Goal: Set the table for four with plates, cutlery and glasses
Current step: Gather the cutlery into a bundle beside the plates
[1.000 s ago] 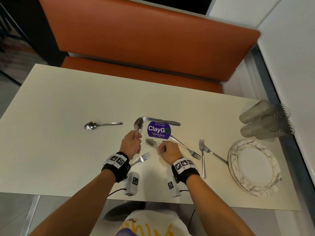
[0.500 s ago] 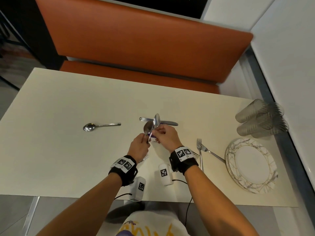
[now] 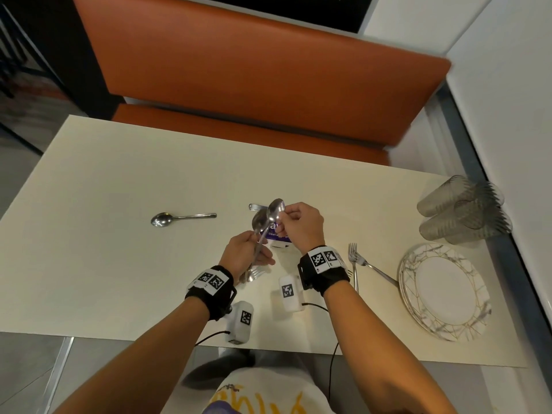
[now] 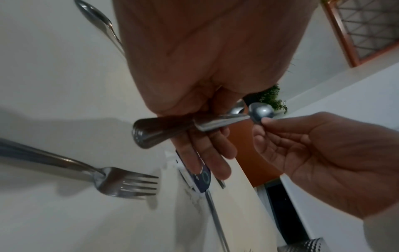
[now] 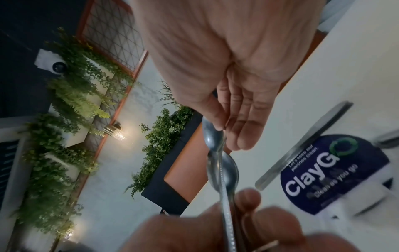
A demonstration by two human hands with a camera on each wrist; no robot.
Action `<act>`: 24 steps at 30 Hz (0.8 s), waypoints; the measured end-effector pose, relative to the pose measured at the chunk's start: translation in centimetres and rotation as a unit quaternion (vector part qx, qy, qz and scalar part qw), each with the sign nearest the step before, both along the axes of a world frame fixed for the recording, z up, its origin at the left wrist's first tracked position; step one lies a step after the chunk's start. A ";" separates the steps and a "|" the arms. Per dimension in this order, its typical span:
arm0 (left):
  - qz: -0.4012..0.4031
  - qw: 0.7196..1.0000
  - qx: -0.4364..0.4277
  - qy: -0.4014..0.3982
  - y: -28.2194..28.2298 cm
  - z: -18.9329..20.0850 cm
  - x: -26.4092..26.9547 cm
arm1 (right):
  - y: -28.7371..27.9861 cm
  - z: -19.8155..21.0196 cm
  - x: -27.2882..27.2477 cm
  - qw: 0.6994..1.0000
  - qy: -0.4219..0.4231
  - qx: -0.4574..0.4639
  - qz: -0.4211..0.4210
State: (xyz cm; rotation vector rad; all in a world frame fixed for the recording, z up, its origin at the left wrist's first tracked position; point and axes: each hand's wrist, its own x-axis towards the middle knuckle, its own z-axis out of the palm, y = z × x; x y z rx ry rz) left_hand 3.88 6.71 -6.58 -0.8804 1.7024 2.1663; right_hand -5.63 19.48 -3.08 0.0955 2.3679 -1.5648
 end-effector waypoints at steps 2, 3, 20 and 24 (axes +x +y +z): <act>0.001 1.000 0.025 -0.004 -0.1 0.2 -0.3 | -0.3 -0.5 0.6 1.000 -0.013 0.002 0.000; 0.002 0.999 0.033 -0.005 -0.1 0.3 -0.4 | -0.5 -0.8 0.9 1.000 -0.014 0.008 0.002; 0.074 0.996 0.001 -0.051 -4.8 -0.7 0.9 | -6.1 -2.6 -0.4 0.980 -0.033 0.026 0.195; 0.141 0.987 -0.019 -0.068 -8.3 -1.5 2.7 | -10.4 -3.8 -0.7 0.969 -0.040 0.026 0.241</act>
